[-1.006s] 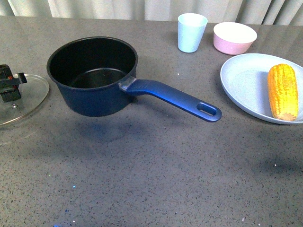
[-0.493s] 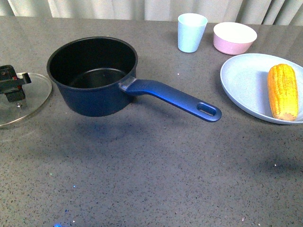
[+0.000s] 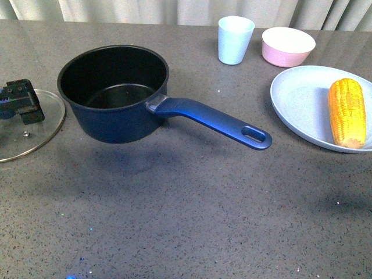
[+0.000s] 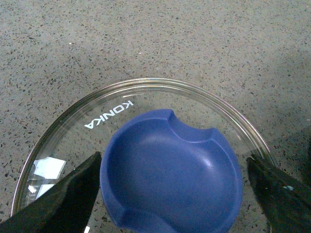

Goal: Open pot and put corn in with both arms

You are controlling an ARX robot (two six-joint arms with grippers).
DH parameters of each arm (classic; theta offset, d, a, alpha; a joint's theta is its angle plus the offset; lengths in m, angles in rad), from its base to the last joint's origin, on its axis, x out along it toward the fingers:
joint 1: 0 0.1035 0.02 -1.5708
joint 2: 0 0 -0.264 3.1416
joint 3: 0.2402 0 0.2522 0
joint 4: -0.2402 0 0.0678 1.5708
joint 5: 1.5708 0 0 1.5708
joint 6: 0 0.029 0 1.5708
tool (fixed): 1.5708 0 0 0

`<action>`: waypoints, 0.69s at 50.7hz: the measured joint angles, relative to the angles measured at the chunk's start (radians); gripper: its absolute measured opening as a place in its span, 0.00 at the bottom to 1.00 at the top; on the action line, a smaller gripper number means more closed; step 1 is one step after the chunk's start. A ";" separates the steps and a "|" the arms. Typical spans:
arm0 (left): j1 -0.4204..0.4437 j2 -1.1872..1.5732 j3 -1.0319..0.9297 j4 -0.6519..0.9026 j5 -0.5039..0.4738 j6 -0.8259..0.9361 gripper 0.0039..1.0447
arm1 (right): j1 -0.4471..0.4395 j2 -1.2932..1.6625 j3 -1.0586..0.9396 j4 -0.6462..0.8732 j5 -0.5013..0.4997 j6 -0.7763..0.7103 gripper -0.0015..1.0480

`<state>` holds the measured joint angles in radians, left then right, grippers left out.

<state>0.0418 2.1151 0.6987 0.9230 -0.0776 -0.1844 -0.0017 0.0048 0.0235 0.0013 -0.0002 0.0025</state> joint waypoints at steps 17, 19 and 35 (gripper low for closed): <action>0.010 -0.090 -0.100 0.034 0.012 -0.003 0.92 | 0.000 0.000 0.000 0.000 0.000 0.000 0.91; 0.015 -0.120 -0.122 0.040 0.019 -0.003 0.92 | 0.000 0.000 0.000 0.000 0.000 0.000 0.91; 0.049 -0.472 -0.276 -0.067 0.131 0.016 0.92 | 0.000 0.000 0.000 0.000 0.000 0.000 0.91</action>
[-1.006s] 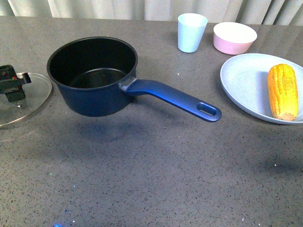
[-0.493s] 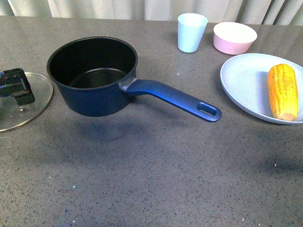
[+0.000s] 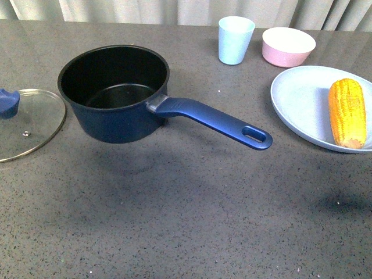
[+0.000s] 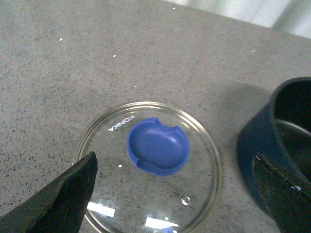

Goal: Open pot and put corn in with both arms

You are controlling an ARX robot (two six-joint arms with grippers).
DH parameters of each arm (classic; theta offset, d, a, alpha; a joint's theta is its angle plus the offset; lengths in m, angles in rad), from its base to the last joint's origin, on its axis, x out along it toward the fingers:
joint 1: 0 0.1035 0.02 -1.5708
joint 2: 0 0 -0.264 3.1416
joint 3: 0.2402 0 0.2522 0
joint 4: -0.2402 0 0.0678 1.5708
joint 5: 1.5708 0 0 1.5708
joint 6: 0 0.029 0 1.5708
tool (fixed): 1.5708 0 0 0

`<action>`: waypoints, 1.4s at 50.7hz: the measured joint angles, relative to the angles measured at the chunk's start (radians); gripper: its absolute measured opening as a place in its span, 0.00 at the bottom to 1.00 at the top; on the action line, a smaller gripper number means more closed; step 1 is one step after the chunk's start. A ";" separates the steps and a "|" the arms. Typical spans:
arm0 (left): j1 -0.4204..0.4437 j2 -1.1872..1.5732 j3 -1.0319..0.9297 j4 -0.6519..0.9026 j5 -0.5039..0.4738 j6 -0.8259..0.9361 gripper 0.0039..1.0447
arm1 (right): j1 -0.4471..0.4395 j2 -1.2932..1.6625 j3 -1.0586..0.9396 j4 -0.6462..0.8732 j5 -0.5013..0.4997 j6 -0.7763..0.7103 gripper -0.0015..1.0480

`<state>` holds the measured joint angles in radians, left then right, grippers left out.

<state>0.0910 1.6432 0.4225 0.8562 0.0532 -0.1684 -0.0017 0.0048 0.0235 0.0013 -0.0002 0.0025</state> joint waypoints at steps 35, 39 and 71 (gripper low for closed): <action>-0.018 -0.734 -0.315 -0.062 0.007 0.153 0.01 | 0.000 0.000 0.000 0.000 0.000 0.000 0.91; -0.081 -0.802 -0.346 -0.103 -0.046 0.157 0.01 | 0.000 0.000 0.000 0.000 0.000 0.000 0.91; -0.089 -1.142 -0.408 -0.360 -0.053 0.158 0.01 | 0.000 0.000 0.000 0.000 0.000 0.000 0.91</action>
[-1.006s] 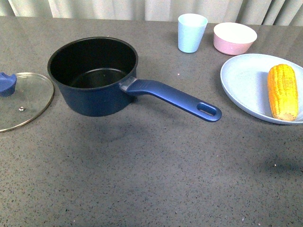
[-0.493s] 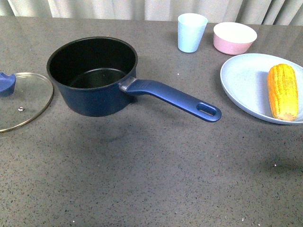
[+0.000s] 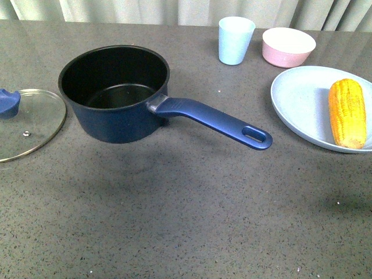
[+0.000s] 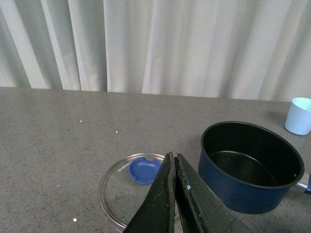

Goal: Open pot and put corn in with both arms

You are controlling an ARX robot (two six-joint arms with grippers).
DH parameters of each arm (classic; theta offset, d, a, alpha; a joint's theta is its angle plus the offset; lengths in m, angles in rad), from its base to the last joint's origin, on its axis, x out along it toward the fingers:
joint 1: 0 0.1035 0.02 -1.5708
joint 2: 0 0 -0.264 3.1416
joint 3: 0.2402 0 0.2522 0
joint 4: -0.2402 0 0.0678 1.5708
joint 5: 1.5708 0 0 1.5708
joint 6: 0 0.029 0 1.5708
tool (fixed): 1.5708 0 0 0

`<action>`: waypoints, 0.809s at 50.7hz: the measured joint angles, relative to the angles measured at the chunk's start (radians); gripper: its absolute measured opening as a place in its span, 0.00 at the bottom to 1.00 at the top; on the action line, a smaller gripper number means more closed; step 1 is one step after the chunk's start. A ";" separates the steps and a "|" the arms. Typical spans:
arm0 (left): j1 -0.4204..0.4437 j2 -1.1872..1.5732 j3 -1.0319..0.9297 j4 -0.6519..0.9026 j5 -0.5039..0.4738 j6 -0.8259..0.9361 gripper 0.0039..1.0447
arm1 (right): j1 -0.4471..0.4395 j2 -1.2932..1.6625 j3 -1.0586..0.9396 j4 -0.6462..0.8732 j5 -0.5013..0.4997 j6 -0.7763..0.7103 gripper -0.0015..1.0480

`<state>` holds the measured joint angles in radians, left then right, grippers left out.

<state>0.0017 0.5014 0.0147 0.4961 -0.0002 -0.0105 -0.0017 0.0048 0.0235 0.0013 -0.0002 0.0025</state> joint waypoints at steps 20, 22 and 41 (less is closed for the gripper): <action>0.000 -0.166 0.000 -0.160 0.000 0.000 0.01 | 0.000 0.000 0.000 0.000 0.000 0.000 0.91; 0.000 -0.182 0.000 -0.175 0.000 0.000 0.01 | 0.000 0.000 0.000 0.000 0.000 0.000 0.91; 0.000 -0.287 0.000 -0.280 0.000 0.000 0.01 | 0.000 0.000 0.000 0.000 0.000 0.000 0.91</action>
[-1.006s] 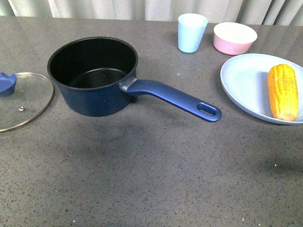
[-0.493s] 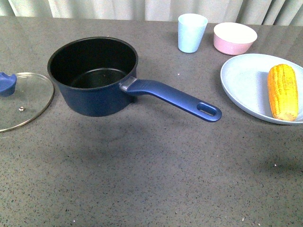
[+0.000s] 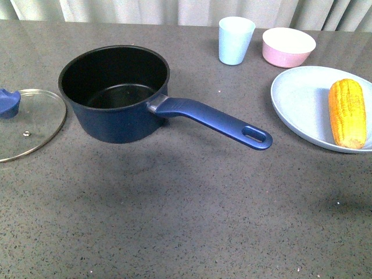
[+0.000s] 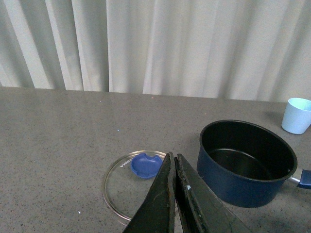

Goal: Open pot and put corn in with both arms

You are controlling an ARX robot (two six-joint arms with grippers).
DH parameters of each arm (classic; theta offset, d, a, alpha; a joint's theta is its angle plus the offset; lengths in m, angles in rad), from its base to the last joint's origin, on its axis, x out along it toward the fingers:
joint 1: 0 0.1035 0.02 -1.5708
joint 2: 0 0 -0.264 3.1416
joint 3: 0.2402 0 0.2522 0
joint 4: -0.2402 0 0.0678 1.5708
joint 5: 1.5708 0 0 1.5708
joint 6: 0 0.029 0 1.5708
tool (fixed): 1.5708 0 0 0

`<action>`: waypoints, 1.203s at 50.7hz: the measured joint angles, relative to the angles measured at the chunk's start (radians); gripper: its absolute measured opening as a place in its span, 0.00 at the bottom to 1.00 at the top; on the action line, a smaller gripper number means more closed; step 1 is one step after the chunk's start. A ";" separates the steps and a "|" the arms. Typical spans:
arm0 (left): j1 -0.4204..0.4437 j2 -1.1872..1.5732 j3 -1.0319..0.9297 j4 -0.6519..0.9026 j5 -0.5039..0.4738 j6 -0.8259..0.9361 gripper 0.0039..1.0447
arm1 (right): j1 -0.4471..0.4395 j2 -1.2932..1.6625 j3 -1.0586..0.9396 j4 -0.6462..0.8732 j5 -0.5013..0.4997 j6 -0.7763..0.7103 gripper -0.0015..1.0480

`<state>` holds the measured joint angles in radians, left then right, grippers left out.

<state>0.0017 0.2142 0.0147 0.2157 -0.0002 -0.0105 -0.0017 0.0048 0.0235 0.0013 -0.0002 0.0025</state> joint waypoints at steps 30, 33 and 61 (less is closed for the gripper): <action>0.000 -0.199 0.000 -0.216 0.000 0.000 0.01 | 0.000 0.000 0.000 0.000 0.000 0.000 0.91; 0.000 -0.199 0.000 -0.216 0.000 0.000 0.01 | 0.000 0.000 0.000 0.000 0.000 0.000 0.91; 0.000 -0.199 0.000 -0.216 0.000 0.000 0.80 | 0.000 0.000 0.000 0.000 0.000 0.000 0.91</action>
<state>0.0017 0.0151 0.0147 -0.0002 -0.0006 -0.0105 -0.0017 0.0048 0.0235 0.0013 -0.0002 0.0025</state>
